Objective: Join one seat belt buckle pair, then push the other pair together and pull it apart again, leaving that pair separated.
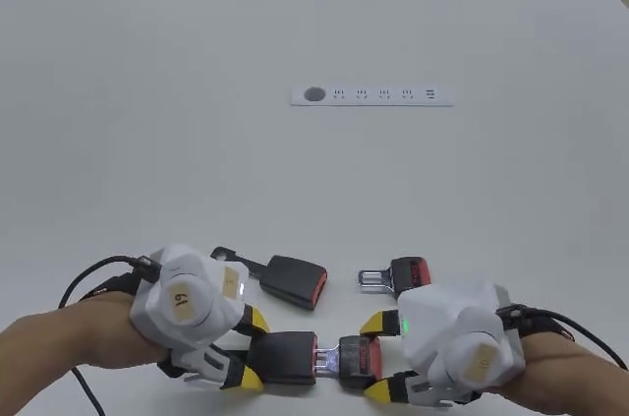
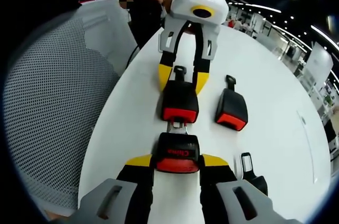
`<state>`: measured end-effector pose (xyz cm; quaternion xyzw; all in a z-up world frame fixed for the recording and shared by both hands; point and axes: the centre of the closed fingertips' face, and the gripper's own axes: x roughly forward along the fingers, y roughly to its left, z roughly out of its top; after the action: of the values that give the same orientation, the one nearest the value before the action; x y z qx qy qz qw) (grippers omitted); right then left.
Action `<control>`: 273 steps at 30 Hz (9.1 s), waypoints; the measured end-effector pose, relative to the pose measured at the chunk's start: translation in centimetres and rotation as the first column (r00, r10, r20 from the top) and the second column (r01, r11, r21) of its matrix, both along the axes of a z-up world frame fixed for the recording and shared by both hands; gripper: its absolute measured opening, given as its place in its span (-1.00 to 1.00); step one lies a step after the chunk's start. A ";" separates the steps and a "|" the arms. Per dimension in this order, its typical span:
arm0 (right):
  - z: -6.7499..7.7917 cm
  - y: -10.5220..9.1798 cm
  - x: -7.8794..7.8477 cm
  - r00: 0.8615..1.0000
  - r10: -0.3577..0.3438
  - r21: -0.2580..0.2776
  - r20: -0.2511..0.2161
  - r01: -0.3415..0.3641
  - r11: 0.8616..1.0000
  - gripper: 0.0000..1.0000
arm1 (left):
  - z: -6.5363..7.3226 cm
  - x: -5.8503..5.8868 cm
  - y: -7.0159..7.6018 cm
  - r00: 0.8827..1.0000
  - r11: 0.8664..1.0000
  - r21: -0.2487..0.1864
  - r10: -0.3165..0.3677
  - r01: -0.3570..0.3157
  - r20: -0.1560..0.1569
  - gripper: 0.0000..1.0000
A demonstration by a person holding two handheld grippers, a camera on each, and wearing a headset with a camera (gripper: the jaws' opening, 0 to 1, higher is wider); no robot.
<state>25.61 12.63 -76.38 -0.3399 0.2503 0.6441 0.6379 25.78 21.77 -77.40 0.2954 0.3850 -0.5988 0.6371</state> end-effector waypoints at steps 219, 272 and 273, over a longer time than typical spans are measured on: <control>-0.4 -6.0 10.6 0.989 -0.125 -0.126 -0.077 0.115 0.985 -0.40 | -0.2 10.2 0.1 0.997 0.978 0.199 0.073 -0.070 -0.007 -0.38; -0.2 -1.8 10.3 0.991 -0.100 -0.091 -0.085 0.092 0.992 -0.40 | -0.3 10.2 -0.1 0.999 0.975 0.218 0.053 -0.050 -0.009 -0.38; -0.1 -1.7 10.2 0.991 -0.100 -0.089 -0.086 0.092 0.992 -0.40 | -0.3 10.1 -0.1 0.999 0.975 0.218 0.052 -0.049 -0.009 -0.38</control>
<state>35.85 10.89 -76.51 -0.3250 0.3220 0.6161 0.6412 35.92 21.64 -77.66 0.3491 0.4604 -0.5388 0.6130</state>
